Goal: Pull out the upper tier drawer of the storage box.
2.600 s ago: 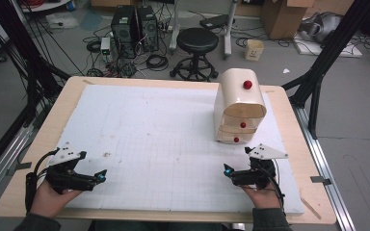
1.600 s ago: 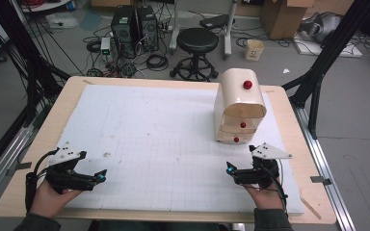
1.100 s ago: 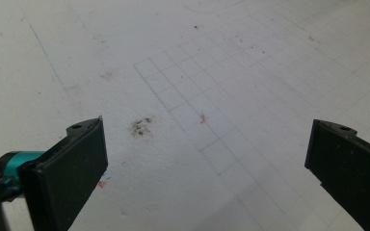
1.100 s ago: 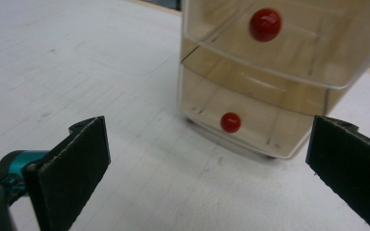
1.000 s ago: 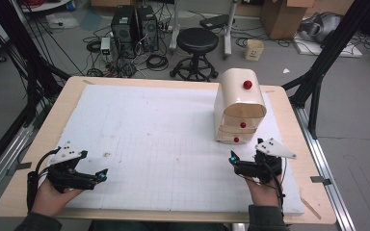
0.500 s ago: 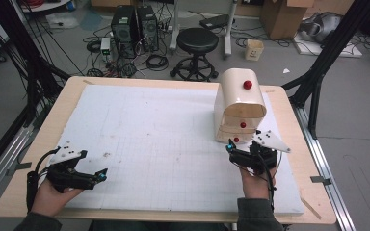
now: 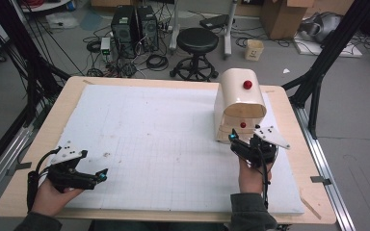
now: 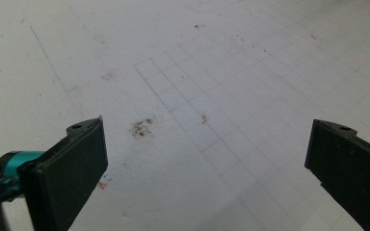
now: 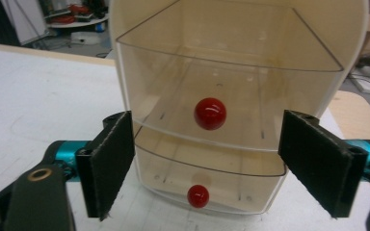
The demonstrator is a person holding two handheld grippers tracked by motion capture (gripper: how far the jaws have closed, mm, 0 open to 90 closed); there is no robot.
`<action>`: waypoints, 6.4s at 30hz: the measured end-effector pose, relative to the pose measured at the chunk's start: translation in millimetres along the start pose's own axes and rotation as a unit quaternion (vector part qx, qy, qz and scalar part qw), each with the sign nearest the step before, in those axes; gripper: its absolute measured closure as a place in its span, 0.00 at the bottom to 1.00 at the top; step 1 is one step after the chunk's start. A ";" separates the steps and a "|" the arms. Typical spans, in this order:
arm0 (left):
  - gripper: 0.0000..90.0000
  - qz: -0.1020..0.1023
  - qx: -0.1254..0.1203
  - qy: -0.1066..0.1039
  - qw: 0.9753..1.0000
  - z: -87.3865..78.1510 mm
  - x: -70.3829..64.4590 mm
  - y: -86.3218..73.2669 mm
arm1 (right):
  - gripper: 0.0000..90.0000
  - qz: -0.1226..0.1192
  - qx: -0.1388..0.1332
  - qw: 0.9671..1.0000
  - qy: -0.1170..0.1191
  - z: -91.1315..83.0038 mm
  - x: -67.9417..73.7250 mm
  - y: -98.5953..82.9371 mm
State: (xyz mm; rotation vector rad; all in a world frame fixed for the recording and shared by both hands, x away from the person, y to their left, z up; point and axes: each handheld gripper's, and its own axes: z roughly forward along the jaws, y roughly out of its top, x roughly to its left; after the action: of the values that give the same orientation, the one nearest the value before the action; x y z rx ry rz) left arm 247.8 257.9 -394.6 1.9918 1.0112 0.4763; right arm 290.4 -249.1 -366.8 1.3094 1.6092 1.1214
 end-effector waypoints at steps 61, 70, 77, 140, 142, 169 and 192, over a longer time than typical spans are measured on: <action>0.02 0.002 -0.003 0.001 1.000 0.8 0.4 1.4 | 0.81 -0.043 -0.007 0.999 -0.018 -14.1 7.7 -8.4; 0.02 0.002 -0.003 0.000 1.000 0.8 0.5 1.5 | 0.81 -0.045 -0.008 0.999 -0.011 -24.8 7.2 -11.9; 0.02 0.001 -0.004 0.001 1.000 0.8 0.1 1.7 | 0.81 -0.044 -0.008 0.999 -0.006 -30.8 7.6 -13.8; 0.02 -0.002 -0.002 -0.005 1.000 4.8 -0.6 3.8 | 0.25 -0.019 0.003 0.998 0.056 -50.3 -17.9 -28.2; 0.02 -0.001 -0.002 -0.005 1.000 4.5 0.2 3.7 | 0.22 -0.023 0.006 0.998 0.060 -49.4 -19.1 -28.3; 0.02 -0.005 -0.009 -0.005 1.000 0.2 0.0 2.3 | 0.10 -0.033 0.082 0.989 0.115 -23.8 -43.3 -40.1; 0.02 -0.006 -0.009 -0.008 1.000 -0.3 0.3 0.2 | 0.01 -0.047 0.090 0.986 0.134 -18.5 -44.3 -54.9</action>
State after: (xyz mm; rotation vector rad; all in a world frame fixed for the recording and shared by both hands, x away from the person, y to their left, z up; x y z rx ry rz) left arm 247.9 258.3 -394.2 1.9703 1.0053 0.4602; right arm 264.2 -300.4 -411.4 1.2202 1.9886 1.1547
